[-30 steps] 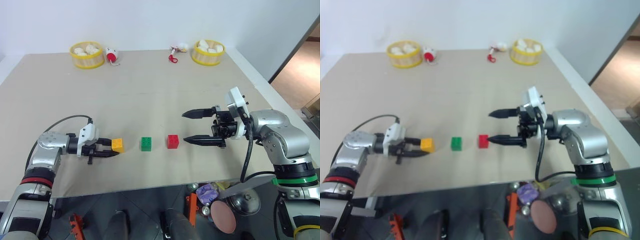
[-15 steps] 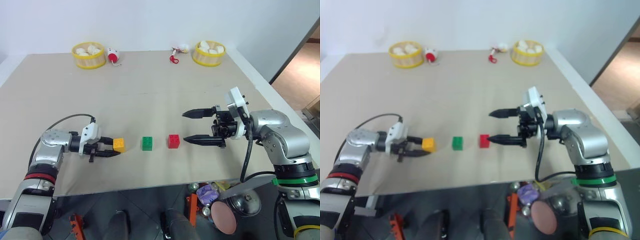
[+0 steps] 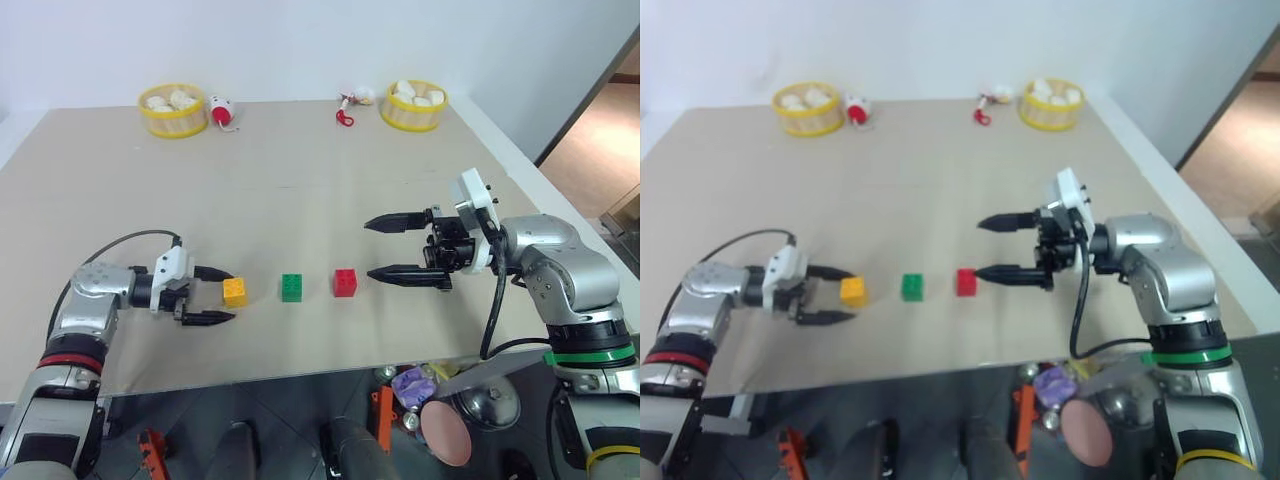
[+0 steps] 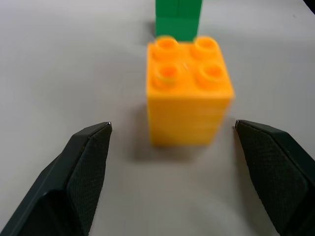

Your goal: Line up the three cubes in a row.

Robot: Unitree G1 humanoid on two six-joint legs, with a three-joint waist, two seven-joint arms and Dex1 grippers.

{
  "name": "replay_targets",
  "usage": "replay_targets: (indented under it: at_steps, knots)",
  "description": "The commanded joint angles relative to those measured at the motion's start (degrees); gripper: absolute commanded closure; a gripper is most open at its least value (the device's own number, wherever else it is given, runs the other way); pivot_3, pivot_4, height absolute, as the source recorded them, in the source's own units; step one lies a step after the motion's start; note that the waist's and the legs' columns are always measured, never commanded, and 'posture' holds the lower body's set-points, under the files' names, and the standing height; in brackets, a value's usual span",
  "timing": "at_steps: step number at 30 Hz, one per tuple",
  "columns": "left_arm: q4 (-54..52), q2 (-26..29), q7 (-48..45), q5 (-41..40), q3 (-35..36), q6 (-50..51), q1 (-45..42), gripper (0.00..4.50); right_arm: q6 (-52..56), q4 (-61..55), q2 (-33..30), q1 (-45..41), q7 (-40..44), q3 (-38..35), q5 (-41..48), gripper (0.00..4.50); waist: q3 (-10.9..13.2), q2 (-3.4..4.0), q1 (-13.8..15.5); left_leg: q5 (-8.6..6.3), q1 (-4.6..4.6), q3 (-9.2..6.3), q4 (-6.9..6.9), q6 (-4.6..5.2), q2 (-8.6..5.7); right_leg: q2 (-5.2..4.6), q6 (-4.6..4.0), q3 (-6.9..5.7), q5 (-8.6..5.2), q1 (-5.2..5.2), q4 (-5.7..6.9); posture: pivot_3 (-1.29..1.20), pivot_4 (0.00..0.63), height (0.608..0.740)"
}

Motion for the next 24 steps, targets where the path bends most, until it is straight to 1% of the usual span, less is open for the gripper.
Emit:
replay_targets:
  at_steps: [1,4,7,8,10,12,15,17,18,21,22,24]
  knots:
    - [-2.6,4.6,-0.8,-0.8,2.7,1.5,3.2,0.34,-1.4,1.2,0.1,-2.7,1.4,0.0,-0.5,0.0,0.0,0.0,-0.1,0.0,0.01,0.0,0.0,0.0,0.01,0.0,-0.02,0.0,0.01,0.0,0.01,0.0,0.15,0.74]
    - [-4.7,7.5,0.7,-2.3,5.4,2.8,5.9,0.34,-2.2,3.0,0.4,-4.1,2.2,0.5,-1.1,0.0,0.0,0.01,-0.2,0.0,0.02,0.01,0.0,0.0,0.03,0.0,-0.09,-0.01,-0.01,-0.01,0.02,0.0,0.15,0.74]
    - [-8.7,9.9,4.1,-4.6,9.8,5.6,9.4,0.34,-3.1,4.8,0.5,-4.8,2.8,0.7,-2.0,0.0,0.0,0.01,-0.2,0.0,0.02,0.02,0.0,0.0,0.05,-0.04,-0.31,-0.04,-0.11,-0.01,0.02,0.0,0.15,0.74]
    - [-11.3,10.5,5.8,-5.4,11.4,6.9,11.7,0.34,-3.7,5.9,0.5,-4.9,2.7,0.7,-2.7,0.0,0.0,0.0,-0.1,0.0,0.01,0.04,0.0,0.0,0.05,-0.05,-0.34,-0.05,-0.14,-0.02,0.02,0.0,0.15,0.74]
    - [-19.0,11.4,10.6,-7.2,15.0,13.1,17.9,0.34,-6.2,10.1,0.3,-5.2,1.6,0.9,-5.8,0.0,0.0,0.01,0.1,0.0,0.0,0.09,0.0,0.0,0.04,-0.12,-0.33,-0.04,-0.16,-0.02,0.02,0.0,0.15,0.74]
    - [-29.3,10.2,16.0,-11.7,20.6,19.7,25.3,0.34,-8.0,16.4,0.2,-6.2,-0.2,0.0,-8.2,0.0,0.0,0.0,0.0,-0.01,0.0,0.2,0.0,-0.02,0.05,-0.2,-0.33,-0.02,-0.17,-0.04,0.0,0.0,0.15,0.74]
    - [-40.2,7.1,25.6,-16.6,26.7,28.2,32.3,0.34,-10.0,21.8,-0.6,-6.6,-1.0,-1.3,-9.8,0.0,0.0,0.01,0.3,-0.02,0.01,0.33,0.0,-0.03,0.03,-0.35,-0.31,-0.03,-0.18,-0.05,-0.01,0.0,0.15,0.74]
    - [-46.6,3.7,33.2,-18.3,30.7,31.7,36.4,0.34,-10.6,24.0,-1.3,-5.8,-2.5,-2.5,-10.6,0.0,0.0,0.01,0.4,-0.02,0.01,0.4,0.0,-0.03,0.06,-0.36,-0.29,-0.07,-0.2,-0.02,-0.01,0.0,0.15,0.74]
    - [-49.4,0.9,39.1,-18.6,33.0,33.3,37.9,0.34,-10.7,24.1,-1.6,-4.4,-4.2,-3.4,-10.8,0.0,0.0,0.01,0.4,-0.02,0.02,0.43,0.01,-0.03,0.06,-0.37,-0.29,-0.06,-0.2,-0.02,-0.01,0.0,0.15,0.74]
    - [-55.9,-6.0,53.0,-18.0,36.4,36.9,39.8,0.34,-10.7,22.3,-1.0,-0.1,-8.9,-5.9,-10.7,0.0,0.0,-0.09,0.4,-0.02,0.07,0.46,0.03,-0.02,0.04,-0.39,-0.23,-0.04,-0.22,0.08,-0.04,0.0,0.15,0.74]
    - [-57.5,-8.4,57.4,-18.3,37.0,38.5,39.6,0.34,-9.4,20.9,0.4,1.5,-12.3,-7.1,-10.2,0.0,-0.1,-0.11,0.4,-0.02,0.12,0.44,0.05,-0.02,0.04,-0.37,-0.18,-0.03,-0.25,0.17,-0.03,0.0,0.15,0.74]
    - [-59.6,-11.7,62.9,-18.8,37.0,39.9,38.8,0.34,-7.9,18.8,2.6,3.6,-17.6,-8.7,-9.8,0.0,-0.1,-0.11,0.4,-0.02,0.14,0.43,0.08,-0.02,0.02,-0.34,-0.12,0.05,-0.22,0.18,-0.03,0.0,0.15,0.74]
